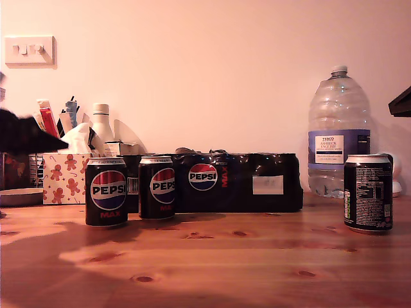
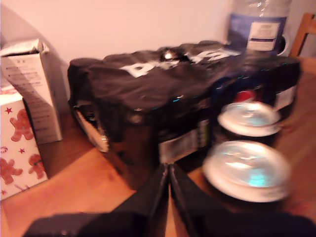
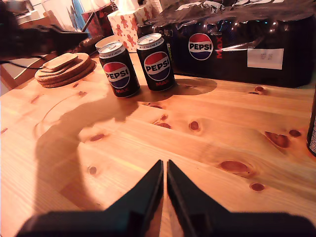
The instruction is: Stack up the Pepsi cans on top of each other
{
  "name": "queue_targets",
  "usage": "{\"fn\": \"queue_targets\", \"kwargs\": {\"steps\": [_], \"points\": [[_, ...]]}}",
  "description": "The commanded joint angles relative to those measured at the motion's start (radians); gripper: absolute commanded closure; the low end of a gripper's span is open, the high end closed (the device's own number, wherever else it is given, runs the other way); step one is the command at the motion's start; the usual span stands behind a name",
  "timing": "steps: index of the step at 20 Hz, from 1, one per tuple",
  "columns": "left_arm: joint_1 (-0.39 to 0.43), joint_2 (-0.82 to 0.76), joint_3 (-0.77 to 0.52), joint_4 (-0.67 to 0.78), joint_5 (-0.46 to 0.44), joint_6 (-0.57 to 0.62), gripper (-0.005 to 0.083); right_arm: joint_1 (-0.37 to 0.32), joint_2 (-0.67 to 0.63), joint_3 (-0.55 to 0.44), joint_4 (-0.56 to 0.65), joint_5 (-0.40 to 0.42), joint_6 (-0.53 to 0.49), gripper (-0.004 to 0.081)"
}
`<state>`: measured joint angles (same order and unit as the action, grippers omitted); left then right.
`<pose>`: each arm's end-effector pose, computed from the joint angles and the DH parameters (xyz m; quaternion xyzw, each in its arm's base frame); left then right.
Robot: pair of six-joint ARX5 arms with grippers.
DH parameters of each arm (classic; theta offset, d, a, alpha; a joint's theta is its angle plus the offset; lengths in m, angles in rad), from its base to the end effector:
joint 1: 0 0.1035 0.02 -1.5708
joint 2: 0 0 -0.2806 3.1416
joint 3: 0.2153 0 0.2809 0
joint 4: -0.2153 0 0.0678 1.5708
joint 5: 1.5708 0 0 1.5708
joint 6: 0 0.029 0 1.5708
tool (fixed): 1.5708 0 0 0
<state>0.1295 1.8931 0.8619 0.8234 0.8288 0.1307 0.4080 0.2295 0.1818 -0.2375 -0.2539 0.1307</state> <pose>0.3864 0.0288 0.1470 0.0133 0.0696 -0.3460 0.9356 0.1033 0.0526 0.1872 0.0502 0.1624 0.3117 0.9349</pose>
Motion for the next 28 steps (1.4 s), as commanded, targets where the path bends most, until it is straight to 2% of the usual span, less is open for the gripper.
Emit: {"fn": "queue_targets", "kwargs": {"steps": [1, 6, 15, 19, 21, 25, 28], "points": [[-0.002, 0.068, 0.044, 0.002, 0.001, 0.021, 0.0795, 0.005, 0.008, 0.006, 0.008, -0.005, -0.002, 0.0782], [-0.041, 0.190, 0.163, -0.076, 0.000, 0.066, 0.0795, 0.005, 0.010, 0.006, 0.008, 0.003, -0.008, 0.0782], [-0.121, 0.261, 0.177, -0.109, -0.036, 0.163, 0.0795, 0.005, 0.010, 0.006, 0.008, 0.002, -0.007, 0.0782], [-0.124, 0.261, 0.180, -0.151, 0.058, 0.199, 0.0795, 0.005, 0.010, 0.005, 0.009, 0.002, -0.007, 0.0782], [-0.124, 0.261, 0.180, -0.197, 0.104, 0.264, 0.0795, 0.005, 0.010, 0.006, 0.009, 0.002, -0.007, 0.0782], [-0.134, 0.261, 0.180, -0.249, 0.140, 0.297, 0.0795, 0.005, 0.010, 0.006, 0.008, 0.002, -0.007, 0.0782], [-0.157, 0.261, 0.180, -0.246, 0.127, 0.298, 0.0795, 0.005, 0.010, 0.006, 0.008, 0.002, -0.007, 0.0782]]}}
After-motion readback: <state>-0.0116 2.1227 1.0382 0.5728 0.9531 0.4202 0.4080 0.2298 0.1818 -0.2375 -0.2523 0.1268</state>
